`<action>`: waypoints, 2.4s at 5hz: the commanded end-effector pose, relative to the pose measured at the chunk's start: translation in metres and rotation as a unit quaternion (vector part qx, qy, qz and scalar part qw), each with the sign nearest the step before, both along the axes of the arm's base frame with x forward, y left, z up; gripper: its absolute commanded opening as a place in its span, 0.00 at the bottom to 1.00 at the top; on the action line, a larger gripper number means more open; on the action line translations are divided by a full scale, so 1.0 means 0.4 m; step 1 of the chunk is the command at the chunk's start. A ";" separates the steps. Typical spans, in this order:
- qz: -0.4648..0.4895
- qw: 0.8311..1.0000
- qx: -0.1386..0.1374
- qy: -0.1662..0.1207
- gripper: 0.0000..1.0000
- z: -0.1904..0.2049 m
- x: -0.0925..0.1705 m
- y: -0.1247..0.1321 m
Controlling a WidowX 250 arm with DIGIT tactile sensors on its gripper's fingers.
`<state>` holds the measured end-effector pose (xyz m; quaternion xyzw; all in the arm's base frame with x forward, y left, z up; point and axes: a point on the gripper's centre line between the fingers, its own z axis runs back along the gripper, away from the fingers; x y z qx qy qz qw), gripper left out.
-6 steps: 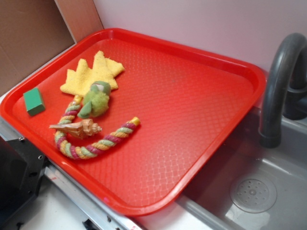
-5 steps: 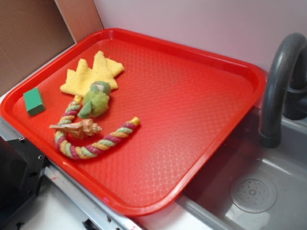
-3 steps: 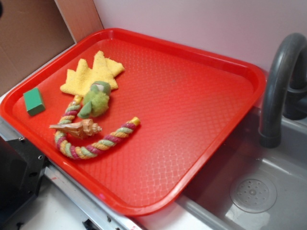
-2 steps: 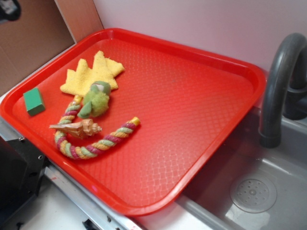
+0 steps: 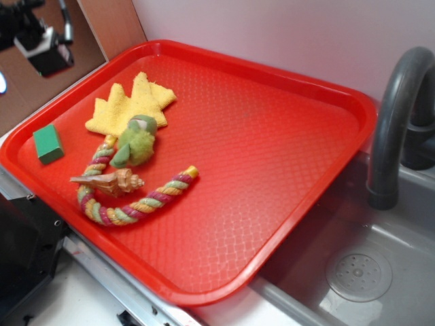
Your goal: Grab the green block.
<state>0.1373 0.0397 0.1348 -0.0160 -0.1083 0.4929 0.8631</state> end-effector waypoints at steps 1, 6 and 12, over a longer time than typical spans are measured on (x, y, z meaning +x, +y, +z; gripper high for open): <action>0.044 0.999 0.013 -0.021 1.00 -0.106 -0.001 0.067; 0.097 0.985 0.141 0.001 1.00 -0.268 -0.003 0.179; 0.042 0.991 0.125 -0.026 0.00 -0.170 0.038 0.097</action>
